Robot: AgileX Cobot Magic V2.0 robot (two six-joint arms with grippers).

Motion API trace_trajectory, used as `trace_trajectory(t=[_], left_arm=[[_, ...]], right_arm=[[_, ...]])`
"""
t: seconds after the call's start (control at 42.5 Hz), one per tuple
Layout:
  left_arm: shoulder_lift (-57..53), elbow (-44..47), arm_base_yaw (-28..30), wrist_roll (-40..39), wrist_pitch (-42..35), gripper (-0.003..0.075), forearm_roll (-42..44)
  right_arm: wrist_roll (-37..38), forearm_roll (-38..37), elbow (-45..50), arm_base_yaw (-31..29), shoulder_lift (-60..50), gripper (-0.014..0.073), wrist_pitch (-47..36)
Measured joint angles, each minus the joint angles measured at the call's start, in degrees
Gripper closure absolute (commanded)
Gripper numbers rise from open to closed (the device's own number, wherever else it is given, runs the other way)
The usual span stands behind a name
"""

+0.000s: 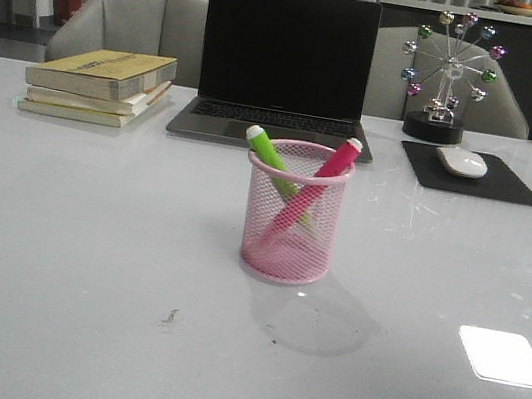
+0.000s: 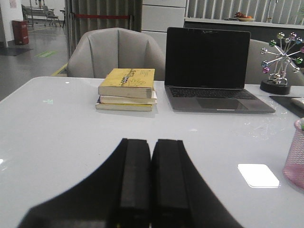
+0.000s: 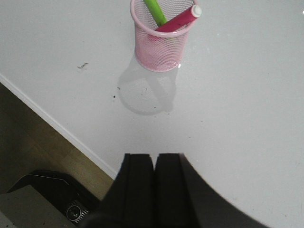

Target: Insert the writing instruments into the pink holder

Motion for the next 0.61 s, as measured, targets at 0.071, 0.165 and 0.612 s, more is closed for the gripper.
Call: trace_trajectory(t=[0.071, 0.165, 0.612], left_arm=[[0.0, 0.0, 1.9, 0.0, 0.0, 0.0629, 0.0], [0.0, 0.0, 3.8, 0.0, 0.0, 0.0629, 0.0], [0.0, 0.0, 4.2, 6.6, -2.8, 0.0629, -2.9]], right_arm=[[0.0, 0.0, 0.0, 0.0, 0.0, 0.0538, 0.0], [0.0, 0.0, 0.0, 0.0, 0.0, 0.0538, 0.0], [0.0, 0.0, 0.0, 0.0, 0.0, 0.0538, 0.0]])
